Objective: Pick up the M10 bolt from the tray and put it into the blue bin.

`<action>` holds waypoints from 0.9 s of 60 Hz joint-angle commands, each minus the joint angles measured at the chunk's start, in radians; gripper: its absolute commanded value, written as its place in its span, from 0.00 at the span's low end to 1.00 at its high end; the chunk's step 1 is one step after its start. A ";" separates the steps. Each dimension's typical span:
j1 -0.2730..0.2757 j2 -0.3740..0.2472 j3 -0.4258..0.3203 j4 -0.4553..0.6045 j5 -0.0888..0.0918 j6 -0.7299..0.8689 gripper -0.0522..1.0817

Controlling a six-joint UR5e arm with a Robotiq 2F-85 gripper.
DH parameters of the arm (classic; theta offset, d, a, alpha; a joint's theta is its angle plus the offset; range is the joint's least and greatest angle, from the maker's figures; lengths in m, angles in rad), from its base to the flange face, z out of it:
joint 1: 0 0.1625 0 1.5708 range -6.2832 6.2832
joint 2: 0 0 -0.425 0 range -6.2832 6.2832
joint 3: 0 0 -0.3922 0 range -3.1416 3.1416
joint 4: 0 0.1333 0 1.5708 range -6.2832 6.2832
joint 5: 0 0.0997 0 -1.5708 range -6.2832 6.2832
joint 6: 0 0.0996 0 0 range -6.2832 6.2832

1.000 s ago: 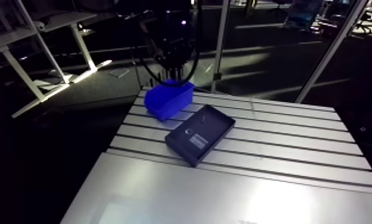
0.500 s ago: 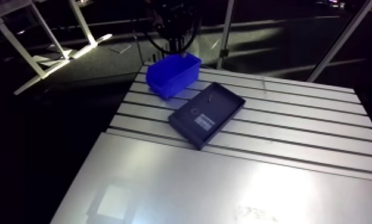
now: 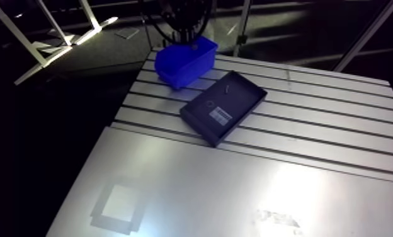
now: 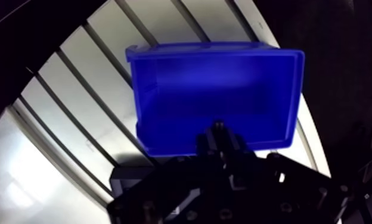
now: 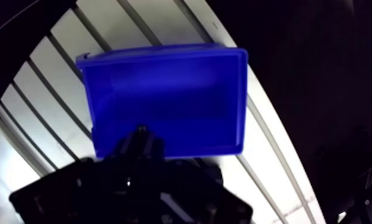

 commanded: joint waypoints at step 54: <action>0.024 0.110 -0.046 -0.008 0.002 0.011 0.99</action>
